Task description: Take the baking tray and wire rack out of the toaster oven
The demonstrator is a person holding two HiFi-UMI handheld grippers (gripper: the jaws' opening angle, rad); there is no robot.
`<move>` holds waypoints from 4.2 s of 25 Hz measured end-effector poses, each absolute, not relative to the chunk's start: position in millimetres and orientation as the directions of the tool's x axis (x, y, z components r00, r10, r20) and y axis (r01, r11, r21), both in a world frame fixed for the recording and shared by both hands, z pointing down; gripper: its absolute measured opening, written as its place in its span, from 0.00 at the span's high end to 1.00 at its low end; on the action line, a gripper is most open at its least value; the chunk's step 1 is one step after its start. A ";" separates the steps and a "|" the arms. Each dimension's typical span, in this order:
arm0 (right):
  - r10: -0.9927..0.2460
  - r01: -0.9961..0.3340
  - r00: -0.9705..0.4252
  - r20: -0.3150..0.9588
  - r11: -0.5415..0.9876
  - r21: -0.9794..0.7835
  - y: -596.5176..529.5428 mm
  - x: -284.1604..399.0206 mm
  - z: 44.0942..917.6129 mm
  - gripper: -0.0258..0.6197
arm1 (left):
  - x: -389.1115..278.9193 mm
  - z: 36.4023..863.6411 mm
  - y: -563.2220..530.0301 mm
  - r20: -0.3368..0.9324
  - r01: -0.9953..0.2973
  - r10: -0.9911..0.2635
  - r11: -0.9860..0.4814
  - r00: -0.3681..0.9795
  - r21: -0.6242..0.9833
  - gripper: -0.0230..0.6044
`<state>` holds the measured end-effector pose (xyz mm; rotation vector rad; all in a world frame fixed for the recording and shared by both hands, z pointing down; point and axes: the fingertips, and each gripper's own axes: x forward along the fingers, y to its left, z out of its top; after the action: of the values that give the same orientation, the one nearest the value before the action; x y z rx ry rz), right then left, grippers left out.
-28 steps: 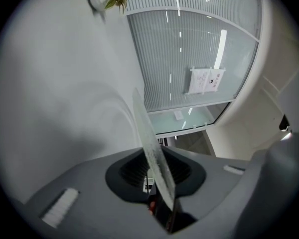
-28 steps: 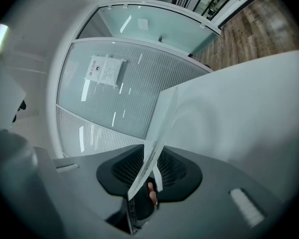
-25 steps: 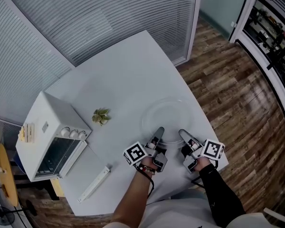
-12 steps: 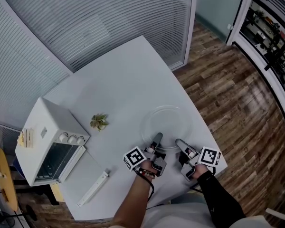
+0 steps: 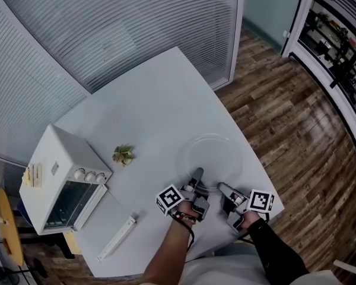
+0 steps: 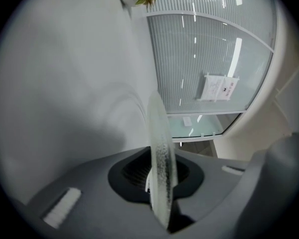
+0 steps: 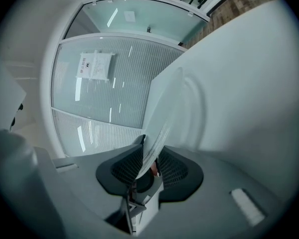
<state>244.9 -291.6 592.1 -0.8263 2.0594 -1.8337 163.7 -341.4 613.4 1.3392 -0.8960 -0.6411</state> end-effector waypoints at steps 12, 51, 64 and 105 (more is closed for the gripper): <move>-0.560 -0.202 -0.792 0.240 -0.131 -0.971 -274.5 243.8 614.1 0.88 | 157.1 619.4 -344.4 0.197 -0.079 -0.848 0.182 0.492 0.980 0.82; -0.572 -0.236 -0.767 0.291 -0.171 -0.957 -300.3 245.6 621.2 0.91 | 183.0 631.3 -261.1 0.352 -0.178 -0.733 0.308 0.582 0.935 0.80; -0.461 -0.408 -0.786 0.412 -0.114 -0.906 -283.4 237.5 622.3 0.78 | 179.4 643.9 -259.9 0.383 -0.151 -0.739 0.363 0.555 0.919 0.81; -0.530 -0.697 -0.716 0.454 0.580 -0.422 -335.8 177.5 507.2 0.75 | 60.6 521.2 -265.4 0.487 -0.834 -0.837 0.070 0.250 0.548 0.80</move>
<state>177.5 -335.8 507.2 -1.2081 3.0347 -1.0254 60.6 -265.4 521.2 1.7253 -1.5493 -0.0047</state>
